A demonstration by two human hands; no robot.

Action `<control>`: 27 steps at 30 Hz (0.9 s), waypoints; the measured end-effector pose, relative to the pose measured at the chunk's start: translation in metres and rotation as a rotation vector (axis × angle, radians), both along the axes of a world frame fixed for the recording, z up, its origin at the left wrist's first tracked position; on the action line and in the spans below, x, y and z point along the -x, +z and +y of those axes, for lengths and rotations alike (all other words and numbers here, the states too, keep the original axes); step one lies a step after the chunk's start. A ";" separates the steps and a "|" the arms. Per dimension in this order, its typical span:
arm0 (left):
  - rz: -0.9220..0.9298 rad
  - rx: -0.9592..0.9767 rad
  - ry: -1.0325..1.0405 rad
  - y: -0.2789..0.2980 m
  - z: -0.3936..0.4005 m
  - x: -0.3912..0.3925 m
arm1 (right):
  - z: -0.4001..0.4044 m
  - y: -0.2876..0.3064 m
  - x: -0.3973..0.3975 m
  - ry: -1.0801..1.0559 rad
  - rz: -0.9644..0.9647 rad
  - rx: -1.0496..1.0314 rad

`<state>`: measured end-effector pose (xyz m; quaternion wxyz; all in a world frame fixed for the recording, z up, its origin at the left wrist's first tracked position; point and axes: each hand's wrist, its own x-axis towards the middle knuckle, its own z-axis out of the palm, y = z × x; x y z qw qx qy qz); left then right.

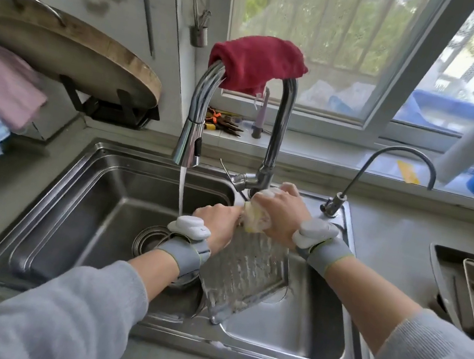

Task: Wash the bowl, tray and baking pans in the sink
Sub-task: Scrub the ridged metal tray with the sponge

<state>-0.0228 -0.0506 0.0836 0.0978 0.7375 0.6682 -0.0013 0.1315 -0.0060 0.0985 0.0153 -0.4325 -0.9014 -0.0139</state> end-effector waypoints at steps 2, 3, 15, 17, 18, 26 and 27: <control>0.000 -0.031 -0.005 0.002 -0.001 0.003 | 0.000 0.004 -0.008 -0.073 0.169 0.089; -0.017 -0.041 -0.007 0.003 -0.001 0.004 | 0.001 0.004 -0.013 -0.168 0.262 0.130; -0.540 -0.048 0.264 -0.020 -0.008 0.051 | -0.014 -0.073 -0.035 -0.794 0.502 0.398; -0.529 -0.002 0.275 -0.024 -0.004 0.053 | -0.011 -0.068 -0.031 -0.757 0.393 0.383; -0.502 0.023 0.280 -0.025 0.000 0.053 | -0.010 -0.061 -0.027 -0.712 0.332 0.369; -0.081 0.067 -0.095 0.002 0.031 0.019 | -0.017 -0.022 0.015 -0.178 0.221 0.286; -0.054 0.144 -0.122 0.007 0.032 0.009 | -0.017 -0.018 0.017 -0.162 0.199 0.279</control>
